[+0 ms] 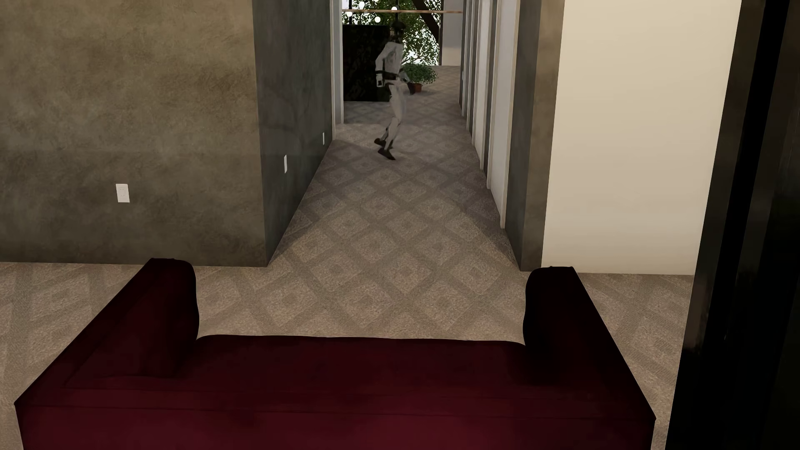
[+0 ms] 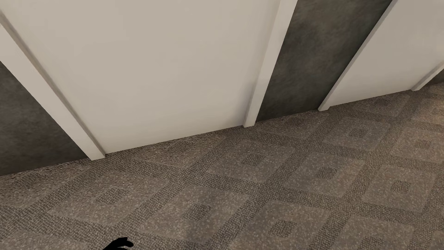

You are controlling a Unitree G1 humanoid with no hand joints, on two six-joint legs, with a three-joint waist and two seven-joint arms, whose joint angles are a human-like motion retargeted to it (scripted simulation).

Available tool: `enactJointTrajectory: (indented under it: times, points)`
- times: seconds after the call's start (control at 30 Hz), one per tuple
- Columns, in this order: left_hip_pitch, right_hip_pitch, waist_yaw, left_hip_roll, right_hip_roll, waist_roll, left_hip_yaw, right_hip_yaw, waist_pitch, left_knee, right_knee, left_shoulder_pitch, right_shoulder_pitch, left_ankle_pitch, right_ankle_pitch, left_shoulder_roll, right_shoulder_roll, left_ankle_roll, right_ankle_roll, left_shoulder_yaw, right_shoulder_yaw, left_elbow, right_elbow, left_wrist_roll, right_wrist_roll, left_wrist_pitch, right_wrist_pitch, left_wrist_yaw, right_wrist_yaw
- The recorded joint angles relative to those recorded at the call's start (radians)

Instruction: Go to sofa

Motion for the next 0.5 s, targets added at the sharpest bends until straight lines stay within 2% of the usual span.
enactJointTrajectory:
  times: [0.07,0.17,0.27,0.3,0.37,0.43,0.5]
  points:
    - [0.026,-0.044,-0.009,0.002,-0.025,0.005,0.0,0.0,0.0,-0.005,0.037,0.011,0.011,-0.006,-0.021,-0.009,0.013,0.0,0.0,-0.007,0.033,-0.062,0.012,0.0,0.0,0.0,0.0,0.0,0.0]
    - [0.15,-0.117,-0.049,-0.02,-0.062,0.015,0.0,0.0,-0.007,-0.076,0.14,0.049,0.033,0.033,0.16,-0.03,0.033,0.0,0.0,-0.003,0.029,-0.089,0.015,0.0,0.0,0.0,0.0,0.0,0.0]
    - [0.237,-0.16,-0.123,-0.014,-0.041,0.022,0.0,0.0,-0.022,-0.074,0.222,0.088,0.048,0.084,0.231,-0.039,0.04,0.0,0.0,-0.009,0.019,-0.037,0.02,0.0,0.0,0.0,0.0,0.0,0.0]
    - [0.231,-0.176,-0.131,0.017,-0.009,0.029,0.0,0.0,-0.022,-0.016,0.259,0.094,0.04,0.11,0.216,-0.044,0.042,0.0,0.0,-0.007,0.024,-0.002,0.026,0.0,0.0,0.0,0.0,0.0,0.0]
    - [0.163,-0.139,-0.099,0.047,0.06,0.03,0.0,0.0,-0.014,0.171,0.282,0.113,0.002,0.146,0.1,-0.061,0.033,0.0,0.0,0.002,0.022,0.094,0.037,0.0,0.0,0.0,0.0,0.0,0.0]
    - [0.047,-0.053,-0.001,-0.01,0.138,0.029,0.0,0.0,-0.003,0.382,0.233,0.143,-0.051,0.113,-0.028,-0.074,0.014,0.0,0.0,-0.01,-0.029,0.184,0.021,0.0,0.0,0.0,0.0,0.0,0.0]
    - [-0.123,0.085,0.094,-0.096,0.223,0.034,0.0,0.0,-0.002,0.473,0.099,0.187,-0.125,0.083,-0.175,-0.08,-0.008,0.0,0.0,-0.056,-0.084,0.241,-0.034,0.0,0.0,0.0,0.0,0.0,0.0]
